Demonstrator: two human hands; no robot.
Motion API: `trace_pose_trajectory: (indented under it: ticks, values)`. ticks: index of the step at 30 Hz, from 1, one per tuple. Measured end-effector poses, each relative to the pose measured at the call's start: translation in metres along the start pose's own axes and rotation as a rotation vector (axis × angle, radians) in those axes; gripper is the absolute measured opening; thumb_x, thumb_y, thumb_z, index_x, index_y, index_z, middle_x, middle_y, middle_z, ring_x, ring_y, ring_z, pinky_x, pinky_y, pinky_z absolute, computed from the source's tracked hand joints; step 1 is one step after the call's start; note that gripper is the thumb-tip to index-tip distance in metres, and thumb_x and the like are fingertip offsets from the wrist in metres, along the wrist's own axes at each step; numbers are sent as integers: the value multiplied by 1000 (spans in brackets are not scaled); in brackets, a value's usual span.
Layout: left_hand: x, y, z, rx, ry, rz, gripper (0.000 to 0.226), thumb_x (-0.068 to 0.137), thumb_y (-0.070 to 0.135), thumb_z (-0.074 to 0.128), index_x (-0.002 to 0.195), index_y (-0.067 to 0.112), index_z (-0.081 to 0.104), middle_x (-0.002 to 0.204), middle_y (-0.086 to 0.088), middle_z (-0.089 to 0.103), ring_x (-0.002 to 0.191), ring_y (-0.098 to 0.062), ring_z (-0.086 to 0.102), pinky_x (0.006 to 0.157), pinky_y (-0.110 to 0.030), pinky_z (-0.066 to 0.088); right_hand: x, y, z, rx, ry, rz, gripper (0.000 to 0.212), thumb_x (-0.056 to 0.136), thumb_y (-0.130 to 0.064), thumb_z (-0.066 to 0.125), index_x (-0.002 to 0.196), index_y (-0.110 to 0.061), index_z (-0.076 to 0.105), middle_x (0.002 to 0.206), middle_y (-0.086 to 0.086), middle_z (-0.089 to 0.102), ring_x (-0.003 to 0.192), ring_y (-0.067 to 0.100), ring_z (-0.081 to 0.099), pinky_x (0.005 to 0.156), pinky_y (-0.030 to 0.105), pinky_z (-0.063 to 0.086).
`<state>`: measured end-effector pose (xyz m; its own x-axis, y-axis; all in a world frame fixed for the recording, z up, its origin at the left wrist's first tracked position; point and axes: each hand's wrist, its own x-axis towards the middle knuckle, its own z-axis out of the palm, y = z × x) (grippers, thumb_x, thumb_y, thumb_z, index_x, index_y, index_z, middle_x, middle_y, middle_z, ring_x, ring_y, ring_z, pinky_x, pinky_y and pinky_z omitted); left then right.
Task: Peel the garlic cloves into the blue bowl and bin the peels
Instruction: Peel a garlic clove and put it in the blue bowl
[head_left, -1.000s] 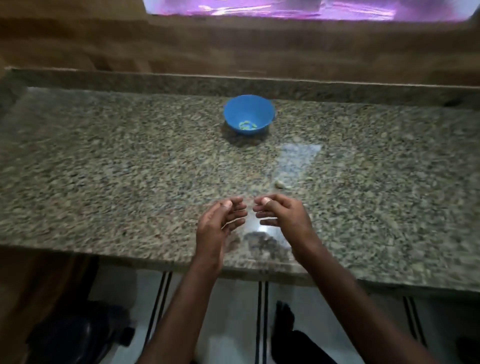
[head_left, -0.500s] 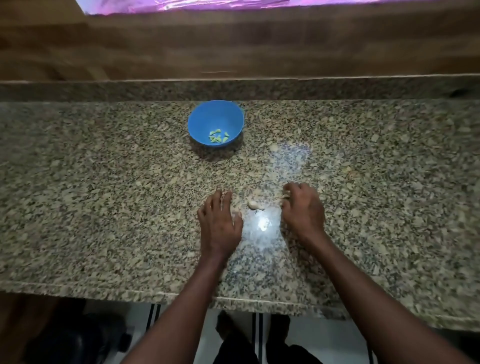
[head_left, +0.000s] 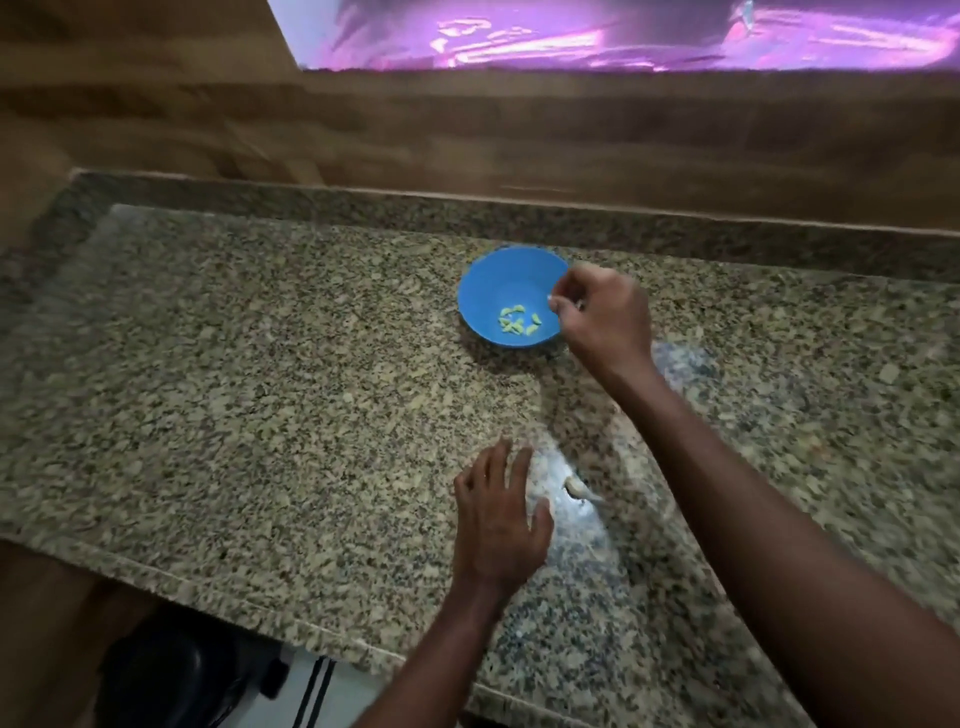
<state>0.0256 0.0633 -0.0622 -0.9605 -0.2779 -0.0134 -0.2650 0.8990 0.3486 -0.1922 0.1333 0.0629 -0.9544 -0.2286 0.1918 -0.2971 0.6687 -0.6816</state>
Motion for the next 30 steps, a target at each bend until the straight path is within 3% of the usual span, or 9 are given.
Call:
trace_pose_trajectory:
  ticks: [7,12,15,18,21,25,27,30]
  values:
    - [-2,-3,8,3,44,30,65,90,44,58,149,19,47,154,-8,44,138,-26,42,109,-46,34,43,-10,41,-240,-219,-85,22,90,-22,73,111,-21,76,106,7,77,100,29,71,84,39,56]
    - [-2,-4,9,-4,73,45,64,90,43,58,148,18,48,153,-8,44,138,-27,42,108,-46,35,-17,18,12,14,-35,-1,13,91,-21,71,102,-17,77,91,1,77,73,19,70,67,27,51]
    - [-2,-4,10,3,59,44,65,91,45,57,150,18,46,155,-8,43,139,-27,40,110,-47,35,-78,44,2,9,-90,131,6,93,-24,72,96,-20,76,82,-3,74,63,11,65,57,21,43]
    - [-3,-4,10,9,55,42,66,91,45,56,150,18,45,155,-9,43,140,-28,40,111,-49,35,-125,70,7,-89,-278,227,10,90,-30,75,99,-26,74,85,-5,74,70,14,69,61,27,50]
    - [-3,-3,12,19,75,52,66,91,45,56,149,17,46,154,-10,44,138,-29,40,111,-49,35,-150,80,11,-144,-375,184,24,86,-31,79,108,-26,73,102,-2,69,86,20,68,72,32,53]
    - [-5,-3,10,24,85,51,64,93,44,53,150,17,45,155,-10,42,139,-28,38,111,-48,34,-163,81,13,-142,-365,159,22,86,-30,79,107,-26,72,102,-2,66,87,20,67,73,33,53]
    - [-5,-4,8,20,74,50,63,94,44,53,151,18,44,156,-10,41,139,-28,38,110,-48,34,-169,81,10,-126,-323,172,12,89,-24,74,101,-26,73,98,-2,69,86,21,68,72,34,54]
    - [-5,-3,5,16,30,40,62,94,43,52,151,18,44,155,-11,42,138,-30,40,109,-49,35,-182,86,1,-142,-283,128,16,90,-11,69,101,-21,76,98,3,70,87,25,67,73,33,51]
